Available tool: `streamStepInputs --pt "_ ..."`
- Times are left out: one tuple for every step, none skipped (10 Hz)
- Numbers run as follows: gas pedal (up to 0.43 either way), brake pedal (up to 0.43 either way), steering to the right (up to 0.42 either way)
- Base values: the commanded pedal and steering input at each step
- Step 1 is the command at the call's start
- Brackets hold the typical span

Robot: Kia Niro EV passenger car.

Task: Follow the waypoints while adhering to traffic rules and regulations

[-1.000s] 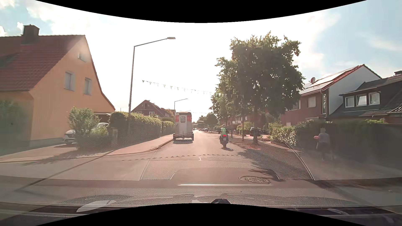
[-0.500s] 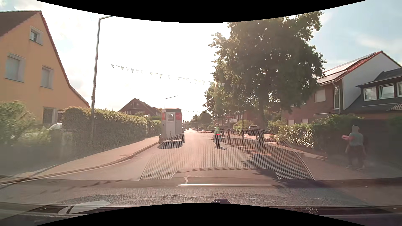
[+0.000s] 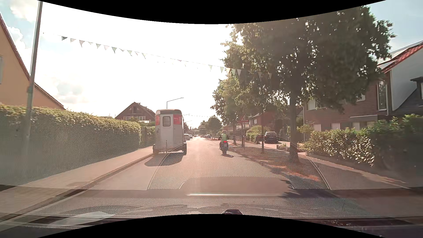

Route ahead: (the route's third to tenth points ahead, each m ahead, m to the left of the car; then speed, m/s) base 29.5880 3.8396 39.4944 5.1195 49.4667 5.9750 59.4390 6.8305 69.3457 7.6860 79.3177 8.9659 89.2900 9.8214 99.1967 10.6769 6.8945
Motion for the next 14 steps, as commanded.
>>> streamStepInputs --pt "0.110 0.000 0.013" --pt "0.118 0.000 0.016" --pt "0.118 0.000 0.015" --pt "0.118 0.000 0.014" --pt "0.118 0.000 0.013" --pt "0.118 0.000 0.012" --pt "0.118 0.000 0.011" --pt "0.118 0.000 0.011" --pt "0.118 0.000 0.010" --pt "0.118 0.000 0.006" --pt "0.118 0.000 0.001" --pt "0.118 0.000 -0.003" --pt "0.118 0.000 -0.006" --pt "0.118 0.000 -0.008"
